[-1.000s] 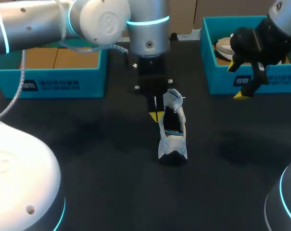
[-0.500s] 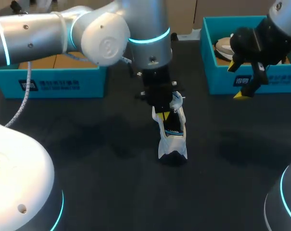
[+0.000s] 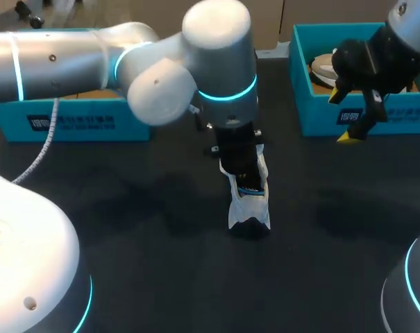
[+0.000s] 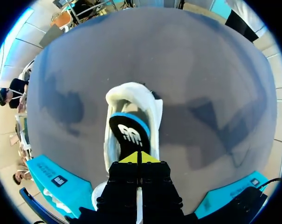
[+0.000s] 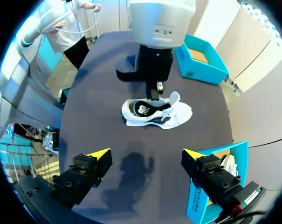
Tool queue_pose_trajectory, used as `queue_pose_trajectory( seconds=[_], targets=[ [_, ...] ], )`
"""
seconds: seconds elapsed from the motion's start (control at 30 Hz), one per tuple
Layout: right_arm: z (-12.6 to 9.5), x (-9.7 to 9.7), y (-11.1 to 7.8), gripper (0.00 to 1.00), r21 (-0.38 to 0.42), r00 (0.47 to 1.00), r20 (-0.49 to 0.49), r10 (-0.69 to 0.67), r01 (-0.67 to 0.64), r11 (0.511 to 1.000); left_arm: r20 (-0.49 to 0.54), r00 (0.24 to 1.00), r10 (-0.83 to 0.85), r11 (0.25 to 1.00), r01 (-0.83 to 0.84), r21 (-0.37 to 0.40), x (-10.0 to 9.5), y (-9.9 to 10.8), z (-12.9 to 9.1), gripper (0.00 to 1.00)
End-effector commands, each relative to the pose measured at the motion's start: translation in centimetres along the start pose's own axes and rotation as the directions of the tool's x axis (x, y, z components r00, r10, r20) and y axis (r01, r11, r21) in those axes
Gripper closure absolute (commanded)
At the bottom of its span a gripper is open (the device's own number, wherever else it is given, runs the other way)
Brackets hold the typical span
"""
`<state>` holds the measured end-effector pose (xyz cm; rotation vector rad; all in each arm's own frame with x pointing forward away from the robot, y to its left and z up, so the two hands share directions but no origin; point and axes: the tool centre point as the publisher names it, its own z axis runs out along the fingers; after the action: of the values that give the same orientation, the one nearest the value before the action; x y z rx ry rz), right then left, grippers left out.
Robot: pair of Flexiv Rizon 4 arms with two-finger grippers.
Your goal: Take the shoe out of the shoebox, open the shoe tongue, remove and reinsert the insole, then place the shoe into the shoebox
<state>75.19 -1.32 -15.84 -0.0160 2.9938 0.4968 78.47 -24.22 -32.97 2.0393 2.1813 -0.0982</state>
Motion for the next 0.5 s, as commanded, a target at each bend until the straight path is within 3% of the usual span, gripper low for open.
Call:
queue_pose_trajectory(
  seconds=[0.03, 0.5],
  targets=[
    [0.1, -0.1, 0.1, 0.0, 0.003, 1.0, -0.002, 0.0, 0.0, 1.0, -0.003, 1.0, -0.011, 0.998, 0.011, -0.058, -0.4, 0.0, 1.5, 1.0],
    [0.1, -0.1, 0.1, 0.0, 0.003, 1.0, -0.002, 0.0, 0.0, 1.0, -0.054, 0.998, -0.027, 0.996, 0.022, -0.091, -0.5, -0.2, 4.0, 1.0]
  ],
)
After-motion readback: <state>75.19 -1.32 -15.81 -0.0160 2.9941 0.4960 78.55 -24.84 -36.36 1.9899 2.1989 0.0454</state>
